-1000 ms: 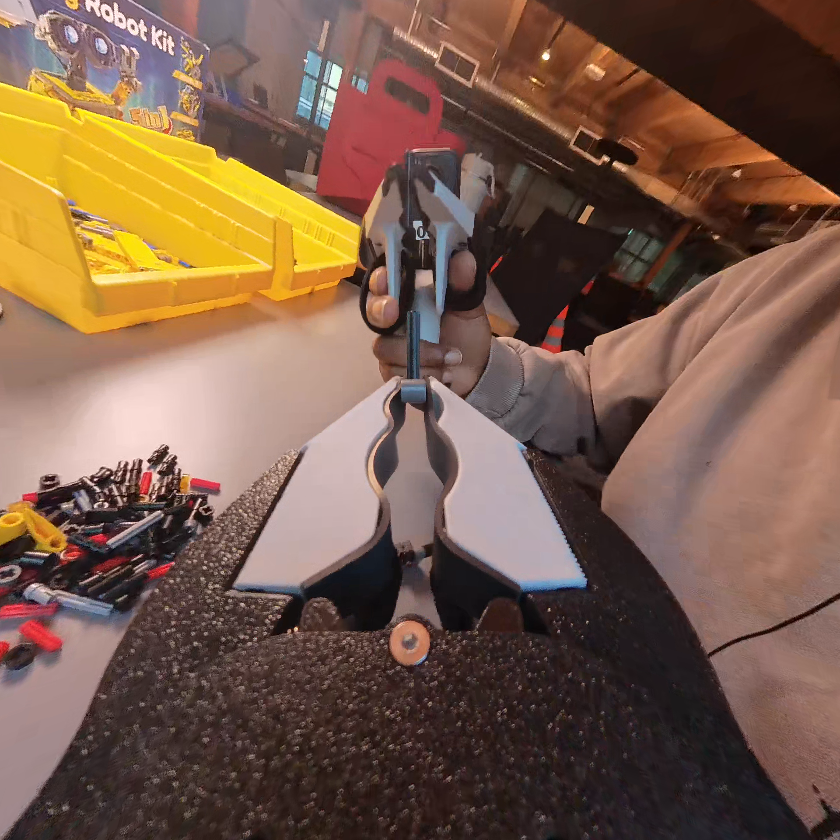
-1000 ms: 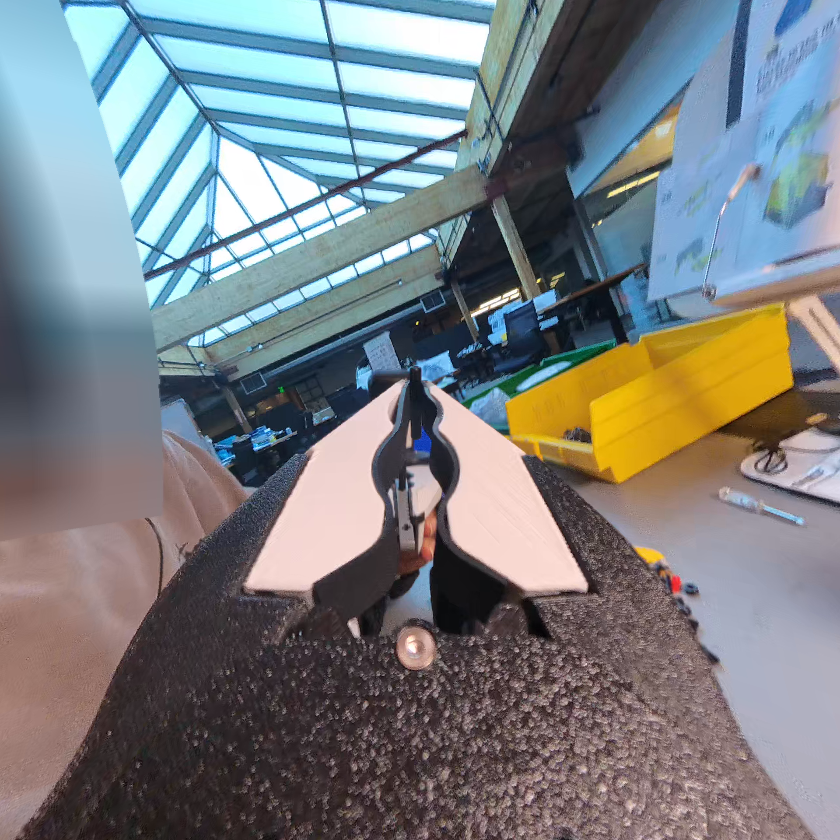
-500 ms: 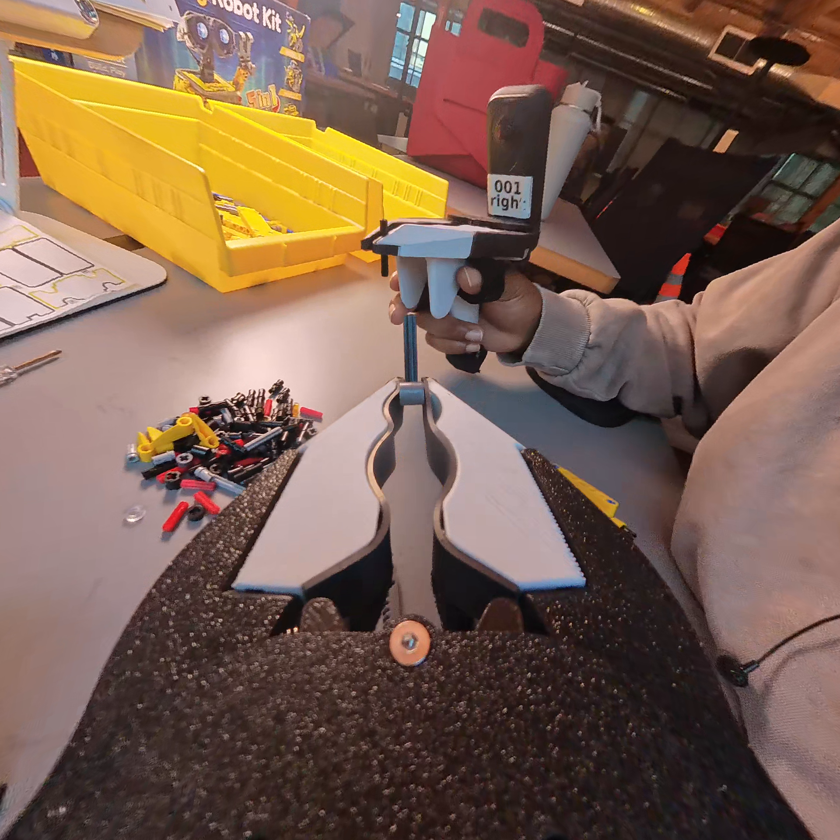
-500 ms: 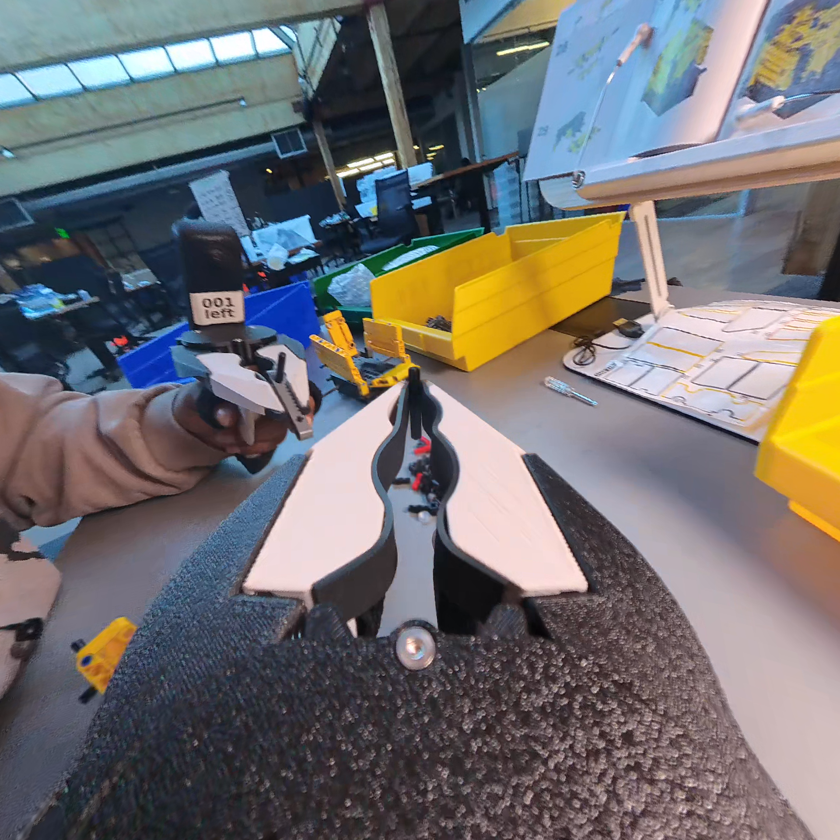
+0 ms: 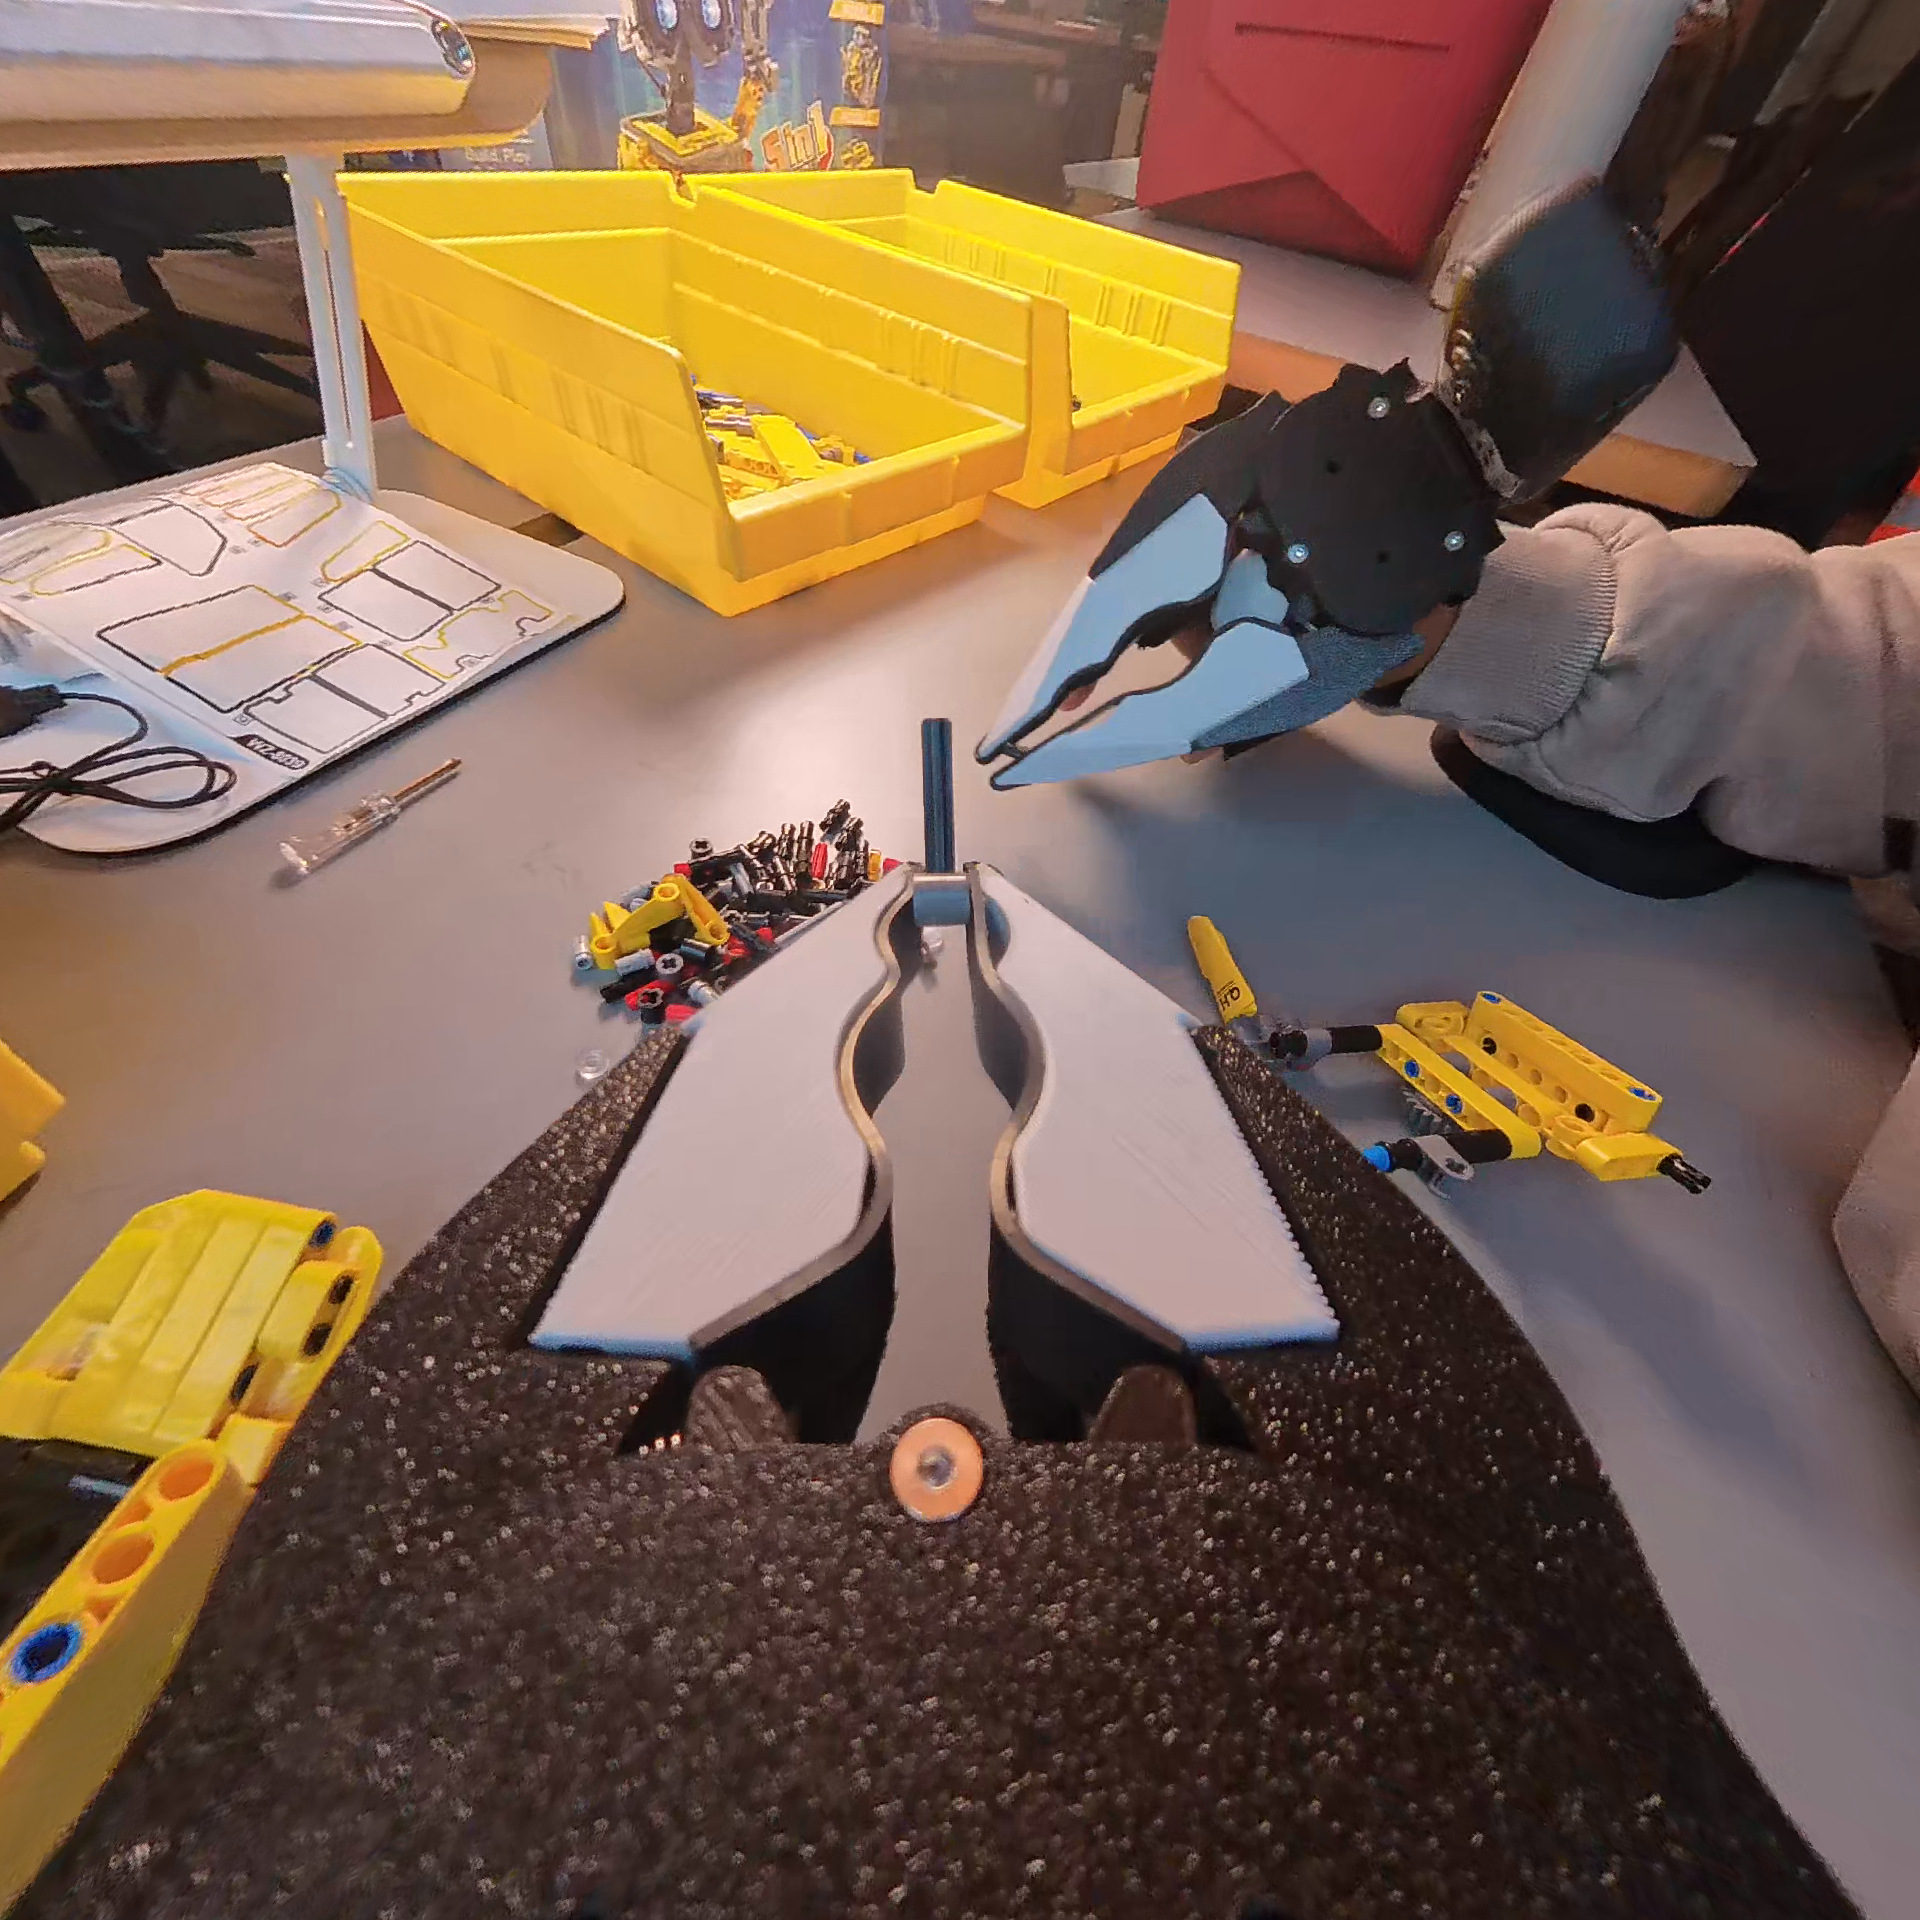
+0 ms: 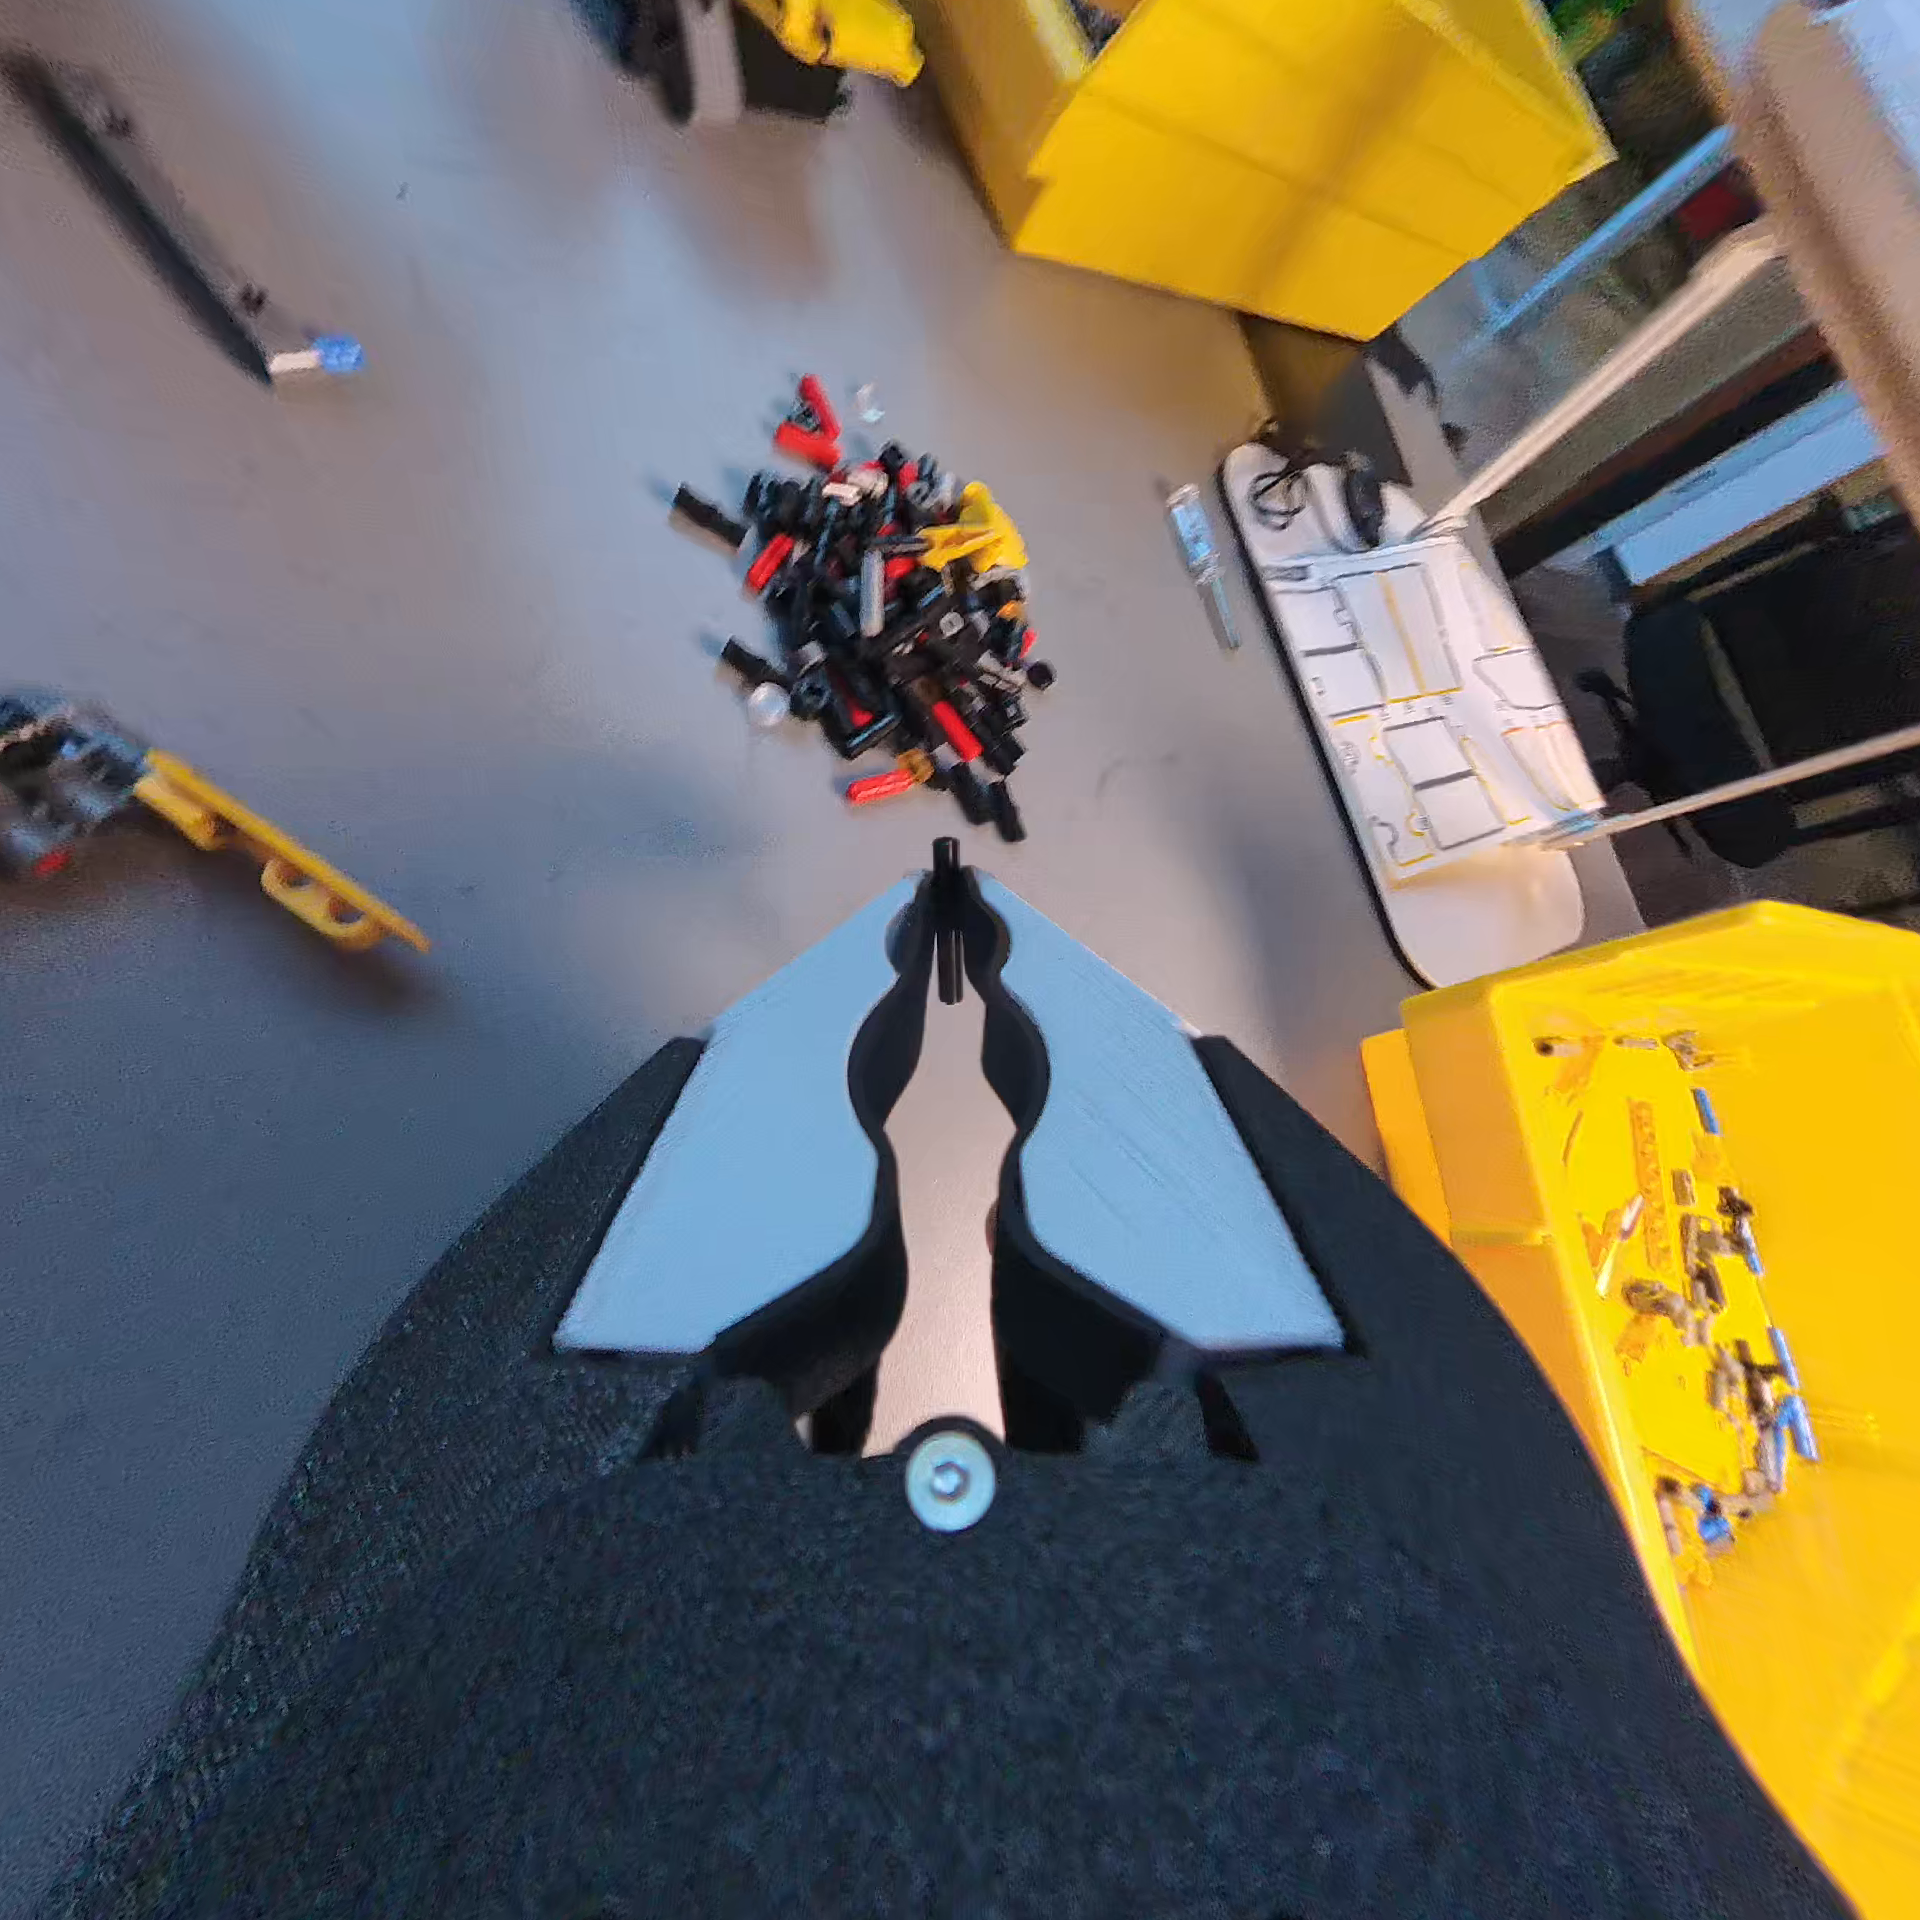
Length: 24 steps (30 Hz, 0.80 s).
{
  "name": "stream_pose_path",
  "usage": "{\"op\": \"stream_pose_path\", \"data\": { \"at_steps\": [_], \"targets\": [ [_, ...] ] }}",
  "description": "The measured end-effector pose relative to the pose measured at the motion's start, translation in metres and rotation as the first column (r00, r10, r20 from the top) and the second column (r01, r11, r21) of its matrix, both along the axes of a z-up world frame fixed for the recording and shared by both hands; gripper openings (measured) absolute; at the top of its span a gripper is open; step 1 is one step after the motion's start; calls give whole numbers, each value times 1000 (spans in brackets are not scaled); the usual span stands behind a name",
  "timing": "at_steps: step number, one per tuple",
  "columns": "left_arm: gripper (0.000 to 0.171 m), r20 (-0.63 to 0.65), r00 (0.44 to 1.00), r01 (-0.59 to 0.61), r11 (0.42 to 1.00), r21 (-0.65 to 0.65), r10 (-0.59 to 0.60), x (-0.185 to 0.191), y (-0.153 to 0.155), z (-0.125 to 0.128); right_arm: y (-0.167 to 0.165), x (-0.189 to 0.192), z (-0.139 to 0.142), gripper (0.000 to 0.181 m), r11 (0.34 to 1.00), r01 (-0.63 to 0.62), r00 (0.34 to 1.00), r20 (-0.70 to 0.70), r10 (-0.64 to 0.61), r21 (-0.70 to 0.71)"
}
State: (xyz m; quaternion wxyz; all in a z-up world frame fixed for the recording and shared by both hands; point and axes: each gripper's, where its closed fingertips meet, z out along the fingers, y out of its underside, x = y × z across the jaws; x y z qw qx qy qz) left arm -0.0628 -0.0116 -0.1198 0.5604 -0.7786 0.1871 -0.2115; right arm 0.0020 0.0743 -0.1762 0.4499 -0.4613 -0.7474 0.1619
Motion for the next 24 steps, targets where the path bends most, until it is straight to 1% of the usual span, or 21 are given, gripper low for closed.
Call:
{"op": "stream_pose_path", "data": {
  "at_steps": [1, 3, 7, 9, 11, 14, 17, 20, 21, 24],
  "targets": [
    [6, -4, 1000, -7, 1000, -1, 7, -2, 0, -1, -3, 4, -5, 2, 999, -25, 999, 44, 24, 20],
    [6, -10, 1000, -13, 1000, -5, 13, -4, 1, -3, -4, 8, -9, 3, 998, -47, 996, 81, 42, 49],
    [6, -25, 1000, -18, 1000, -23, 17, -5, 3, -10, -22, 17, -22, 3, 991, -130, 977, 169, 132, -27],
    [6, -37, 999, -19, 999, -32, 18, -4, 3, -13, -25, 20, -26, 4, 989, -137, 971, 192, 144, -50],
    [6, -48, 999, -18, 999, -38, 16, -4, 4, -16, -28, 21, -24, 11, 986, -146, 968, 194, 159, -84],
    [6, -53, 999, -14, 999, -47, 11, -3, 4, -19, -35, 27, -23, 24, 972, -151, 962, 199, 186, -183],
    [6, -50, 999, -12, 998, -54, 9, -3, 4, -20, -33, 31, -22, 37, 954, -129, 965, 188, 183, -270],
    [6, -43, 999, -11, 998, -55, 8, -3, 4, -20, -19, 29, -19, 54, 931, -42, 982, 154, 104, -363],
    [6, -42, 999, -9, 998, -57, 7, -3, 4, -20, -15, 29, -19, 56, 924, -15, 985, 155, 80, -383],
    [6, -43, 999, -7, 998, -59, 5, -2, 4, -21, -15, 29, -22, 40, 903, 13, 979, 188, 75, -429]
  ]
}}
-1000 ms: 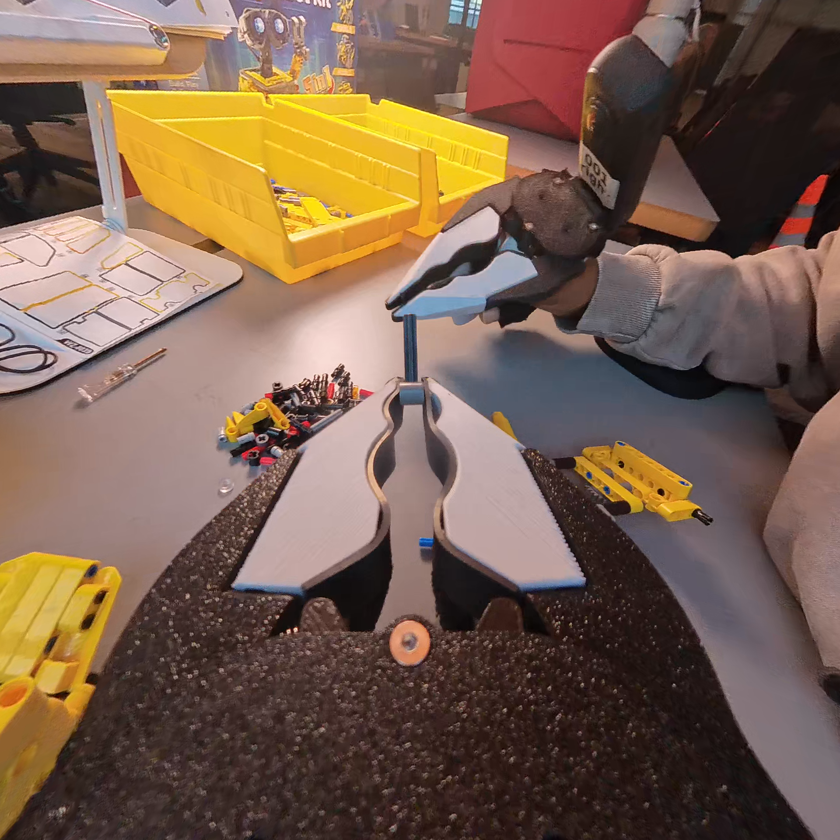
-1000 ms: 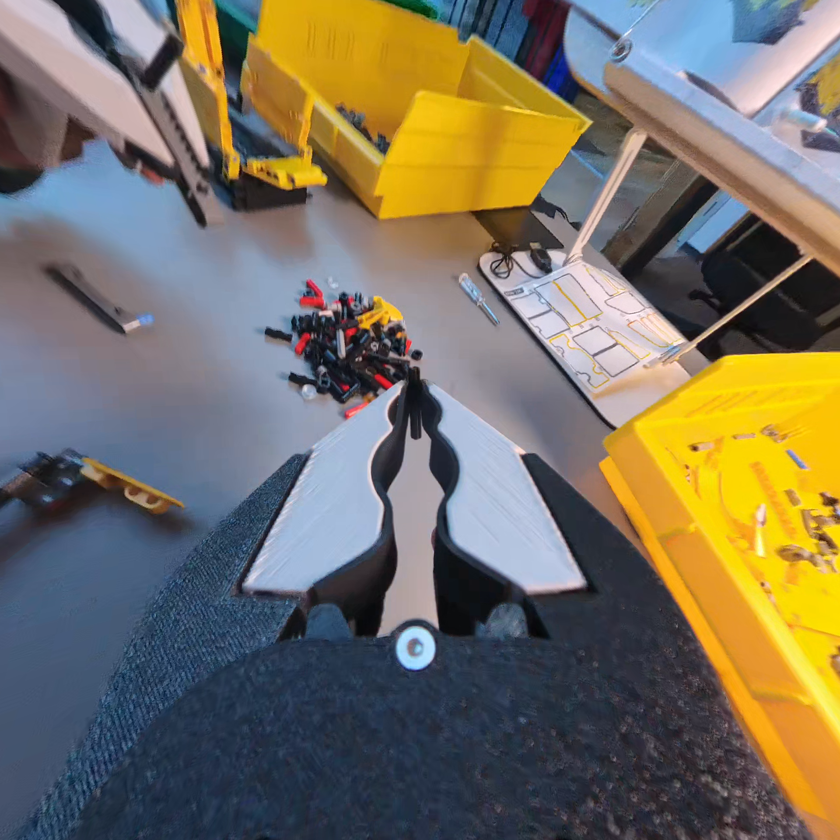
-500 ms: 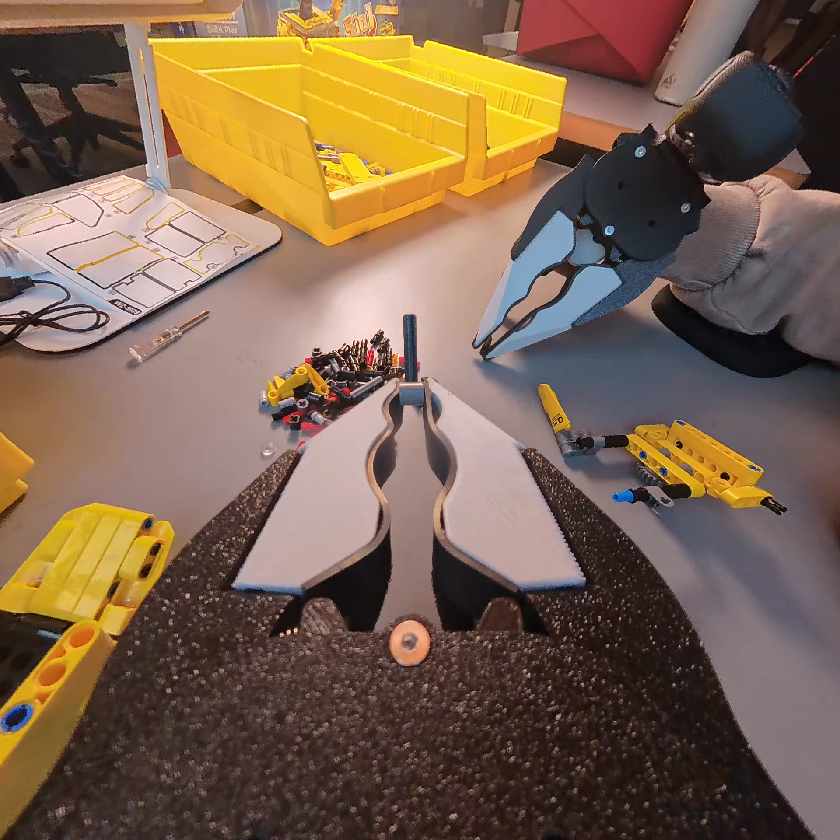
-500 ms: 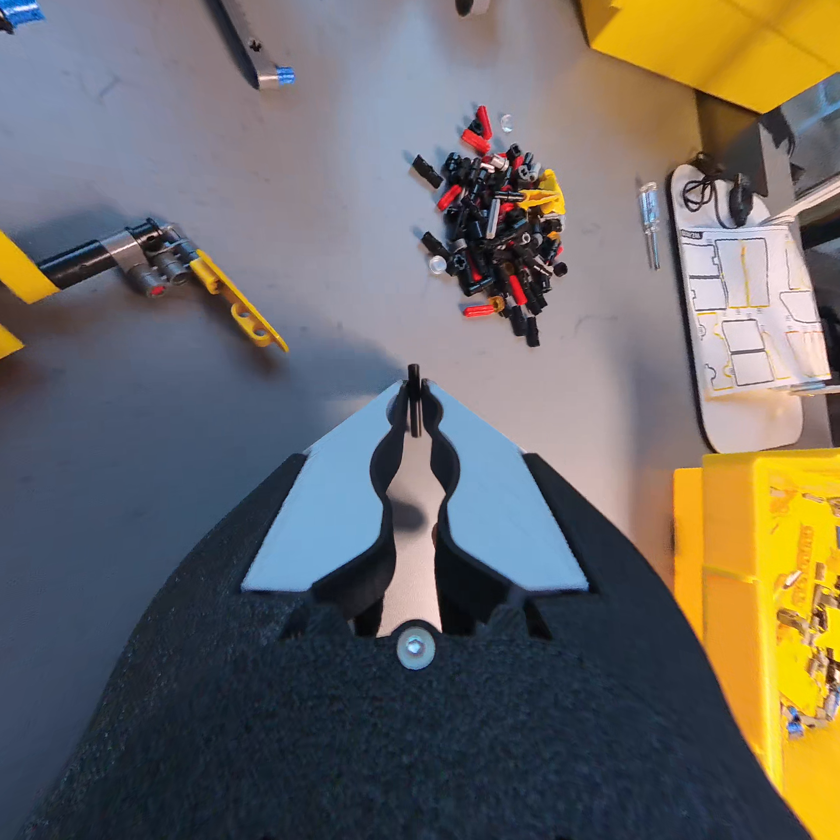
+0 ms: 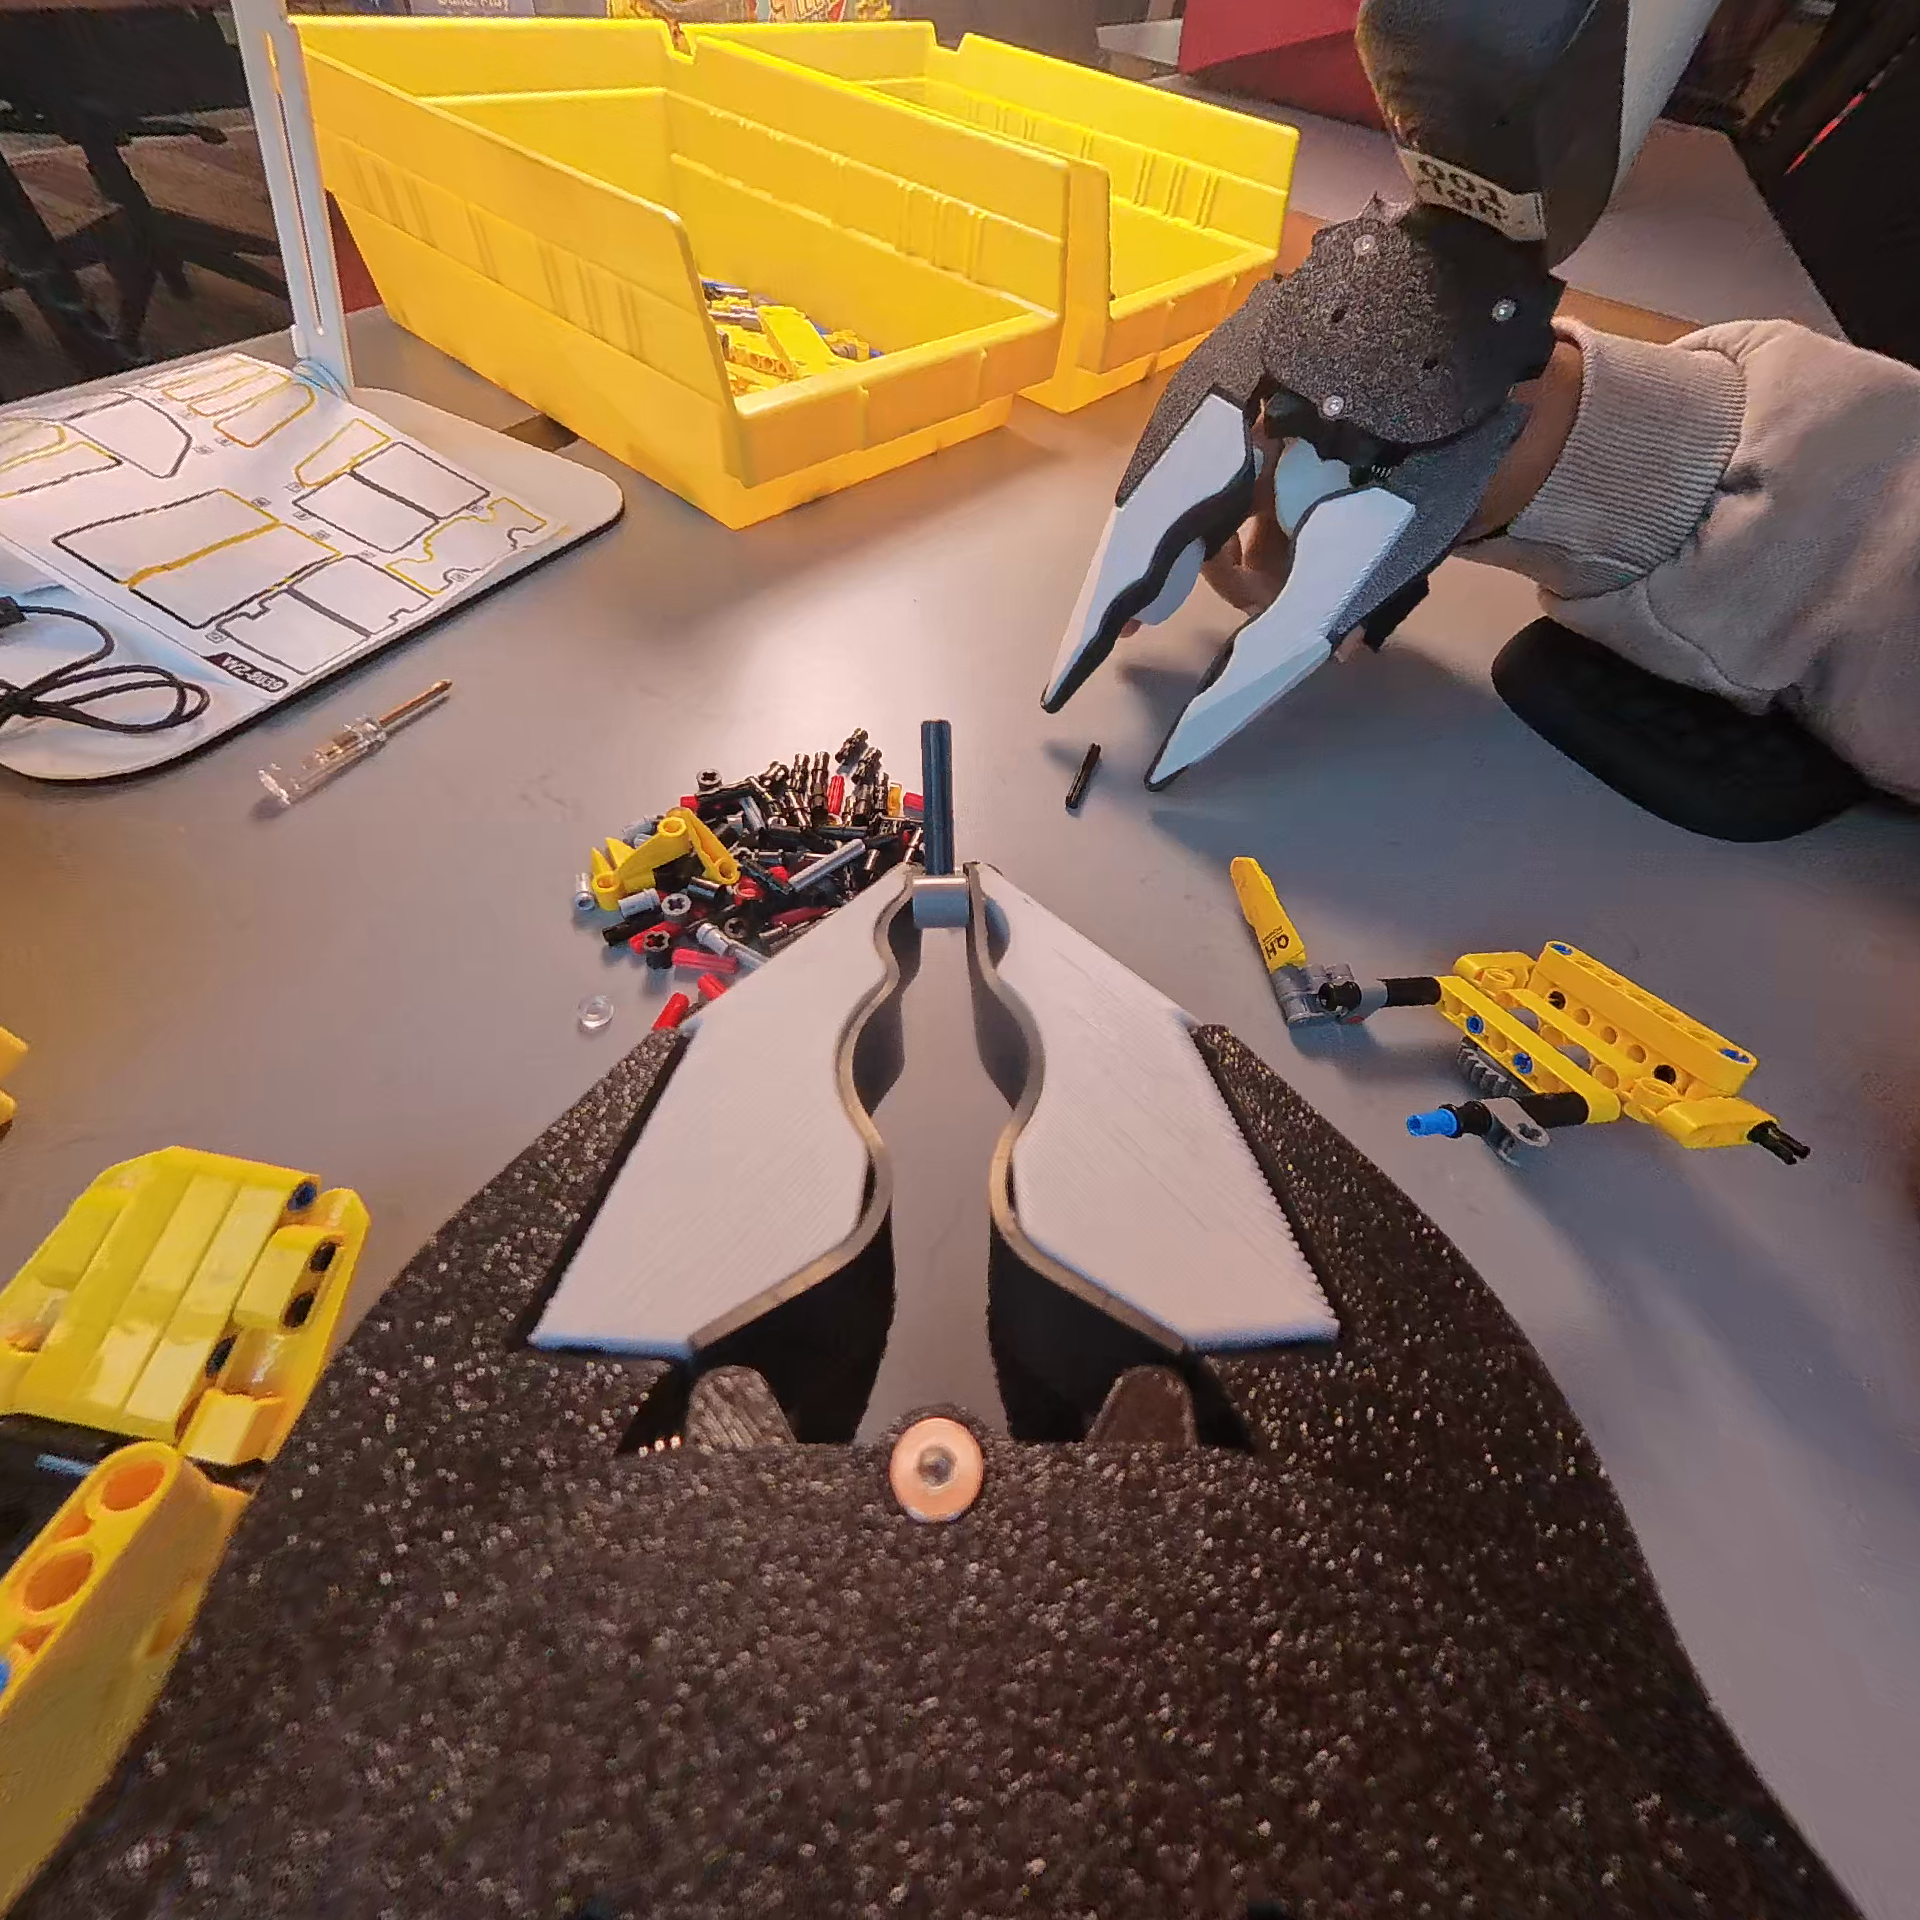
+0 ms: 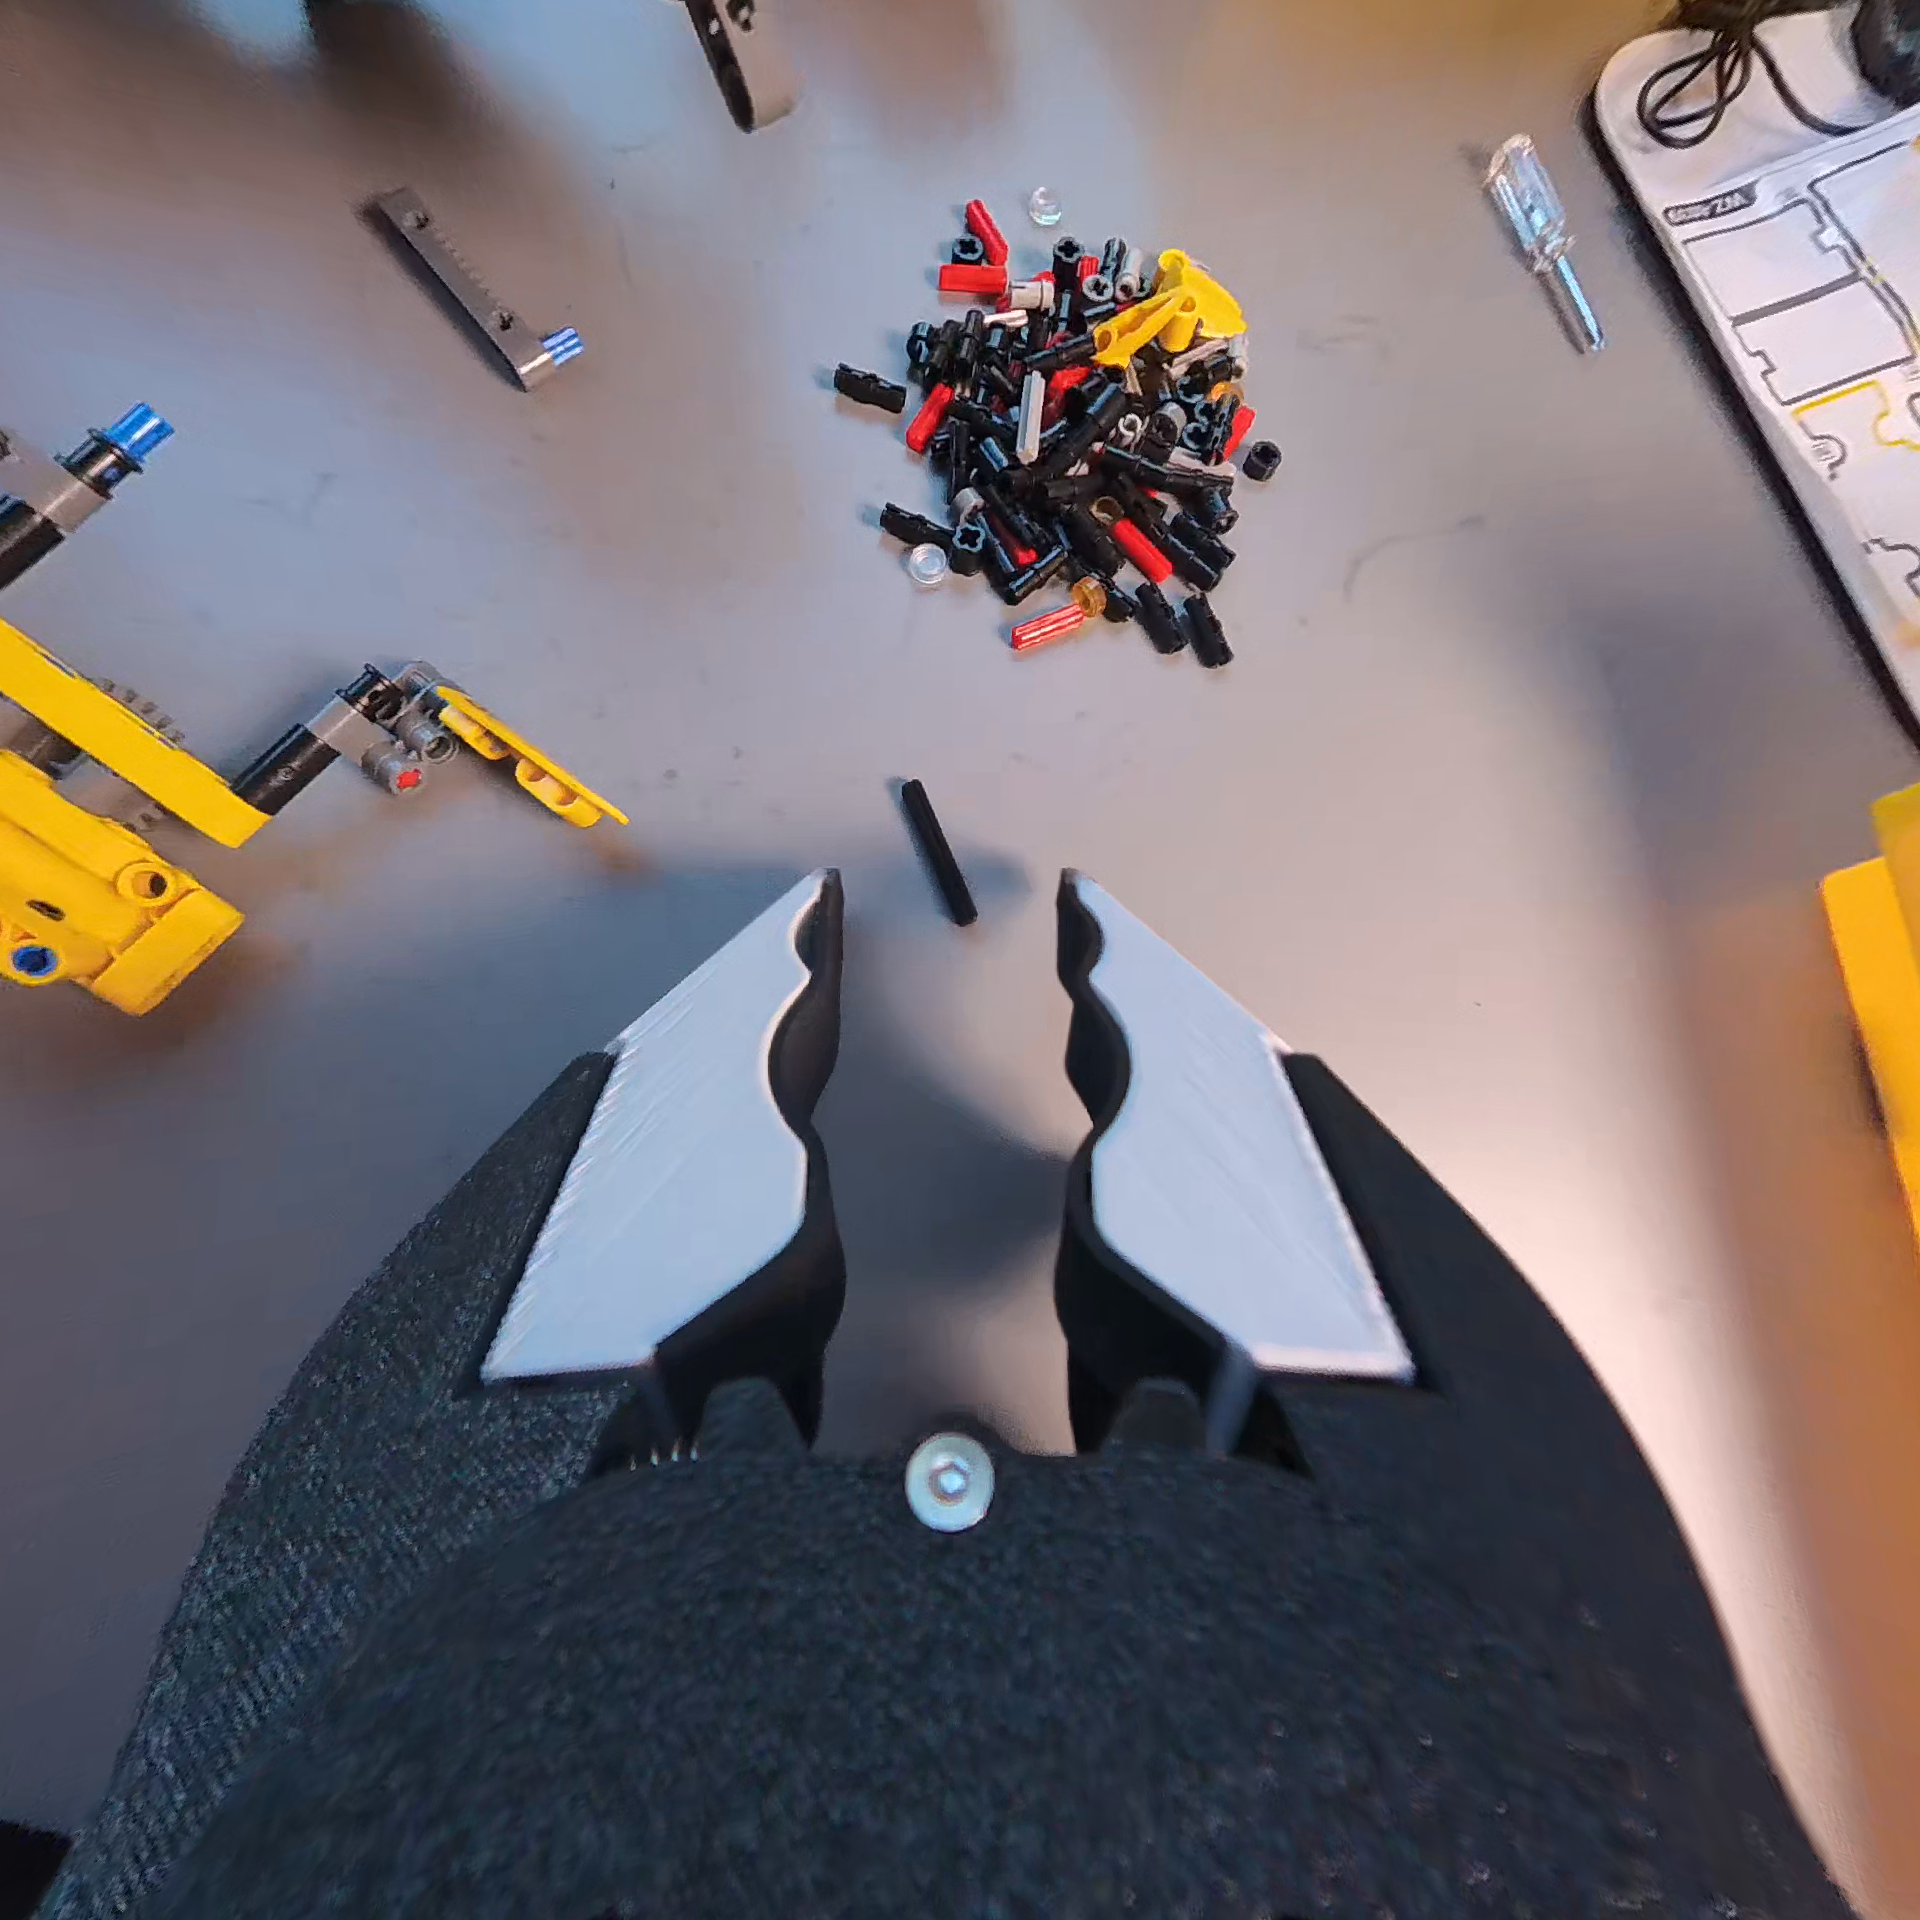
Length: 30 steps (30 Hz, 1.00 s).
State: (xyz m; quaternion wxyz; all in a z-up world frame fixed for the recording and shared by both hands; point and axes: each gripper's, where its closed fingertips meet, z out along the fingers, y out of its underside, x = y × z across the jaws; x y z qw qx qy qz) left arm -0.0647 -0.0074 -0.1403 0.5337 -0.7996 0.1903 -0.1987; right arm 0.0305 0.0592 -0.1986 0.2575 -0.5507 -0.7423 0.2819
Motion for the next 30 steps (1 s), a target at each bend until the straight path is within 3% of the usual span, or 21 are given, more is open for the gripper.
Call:
{"op": "stream_pose_path", "data": {
  "at_steps": [3, 7, 8, 11, 14, 16, 17, 20, 22, 24, 26, 28, 30],
  "targets": [
    [6, 4, 1000, 1, 1000, -4, -1, 0, 0, 0, 0, -4, -6, 38, 1000, 4, 999, 32, -3, -12],
    [6, 2, 1000, 5, 1000, -3, -5, 0, 0, 0, -3, -4, -7, 19, 998, 2, 999, 45, 0, -61],
    [6, 0, 1000, 7, 1000, -3, -7, 1, -1, 0, -5, -2, -7, 6, 998, -6, 998, 57, 10, -68],
    [6, -4, 1000, 14, 1000, -6, -14, 2, -1, -1, -7, 6, -6, 2, 999, -37, 994, 99, 40, -35],
    [6, -3, 1000, 13, 1000, -4, -13, 2, -1, -1, 17, 8, 29, 3, 997, 69, 996, -57, -70, -28],
    [6, 7, 1000, 12, 1000, -3, -12, 2, -1, 0, 67, 18, 80, 3, 966, 258, 931, -265, -251, -9],
    [6, 16, 1000, 14, 1000, -3, -14, 3, -1, 1, 99, 32, 109, 3, 924, 382, 856, -370, -361, -19],
    [6, 33, 999, 18, 1000, -5, -18, 3, -1, 2, 202, 111, 166, 3, 686, 723, 539, -554, -635, -82],
    [6, 46, 998, 41, 999, 2, -41, 8, -3, 4, 262, 167, 157, 3, 505, 862, 410, -531, -742, -40],
    [6, 51, 997, 62, 998, 13, -63, 13, -4, 6, 300, 200, 121, 4, 403, 915, 361, -437, -824, -4],
    [6, 63, 993, 98, 995, 19, -99, 21, -8, 8, 317, 213, 91, 6, 345, 938, 303, -388, -870, -40],
    [6, 89, 986, 138, 990, 30, -140, 30, -12, 13, 317, 209, 86, 26, 351, 934, 297, -401, -866, -65],
    [6, 107, 981, 160, 986, 41, -164, 34, -14, 18, 299, 189, 117, 30, 428, 903, 354, -510, -784, -31]
  ]
}}
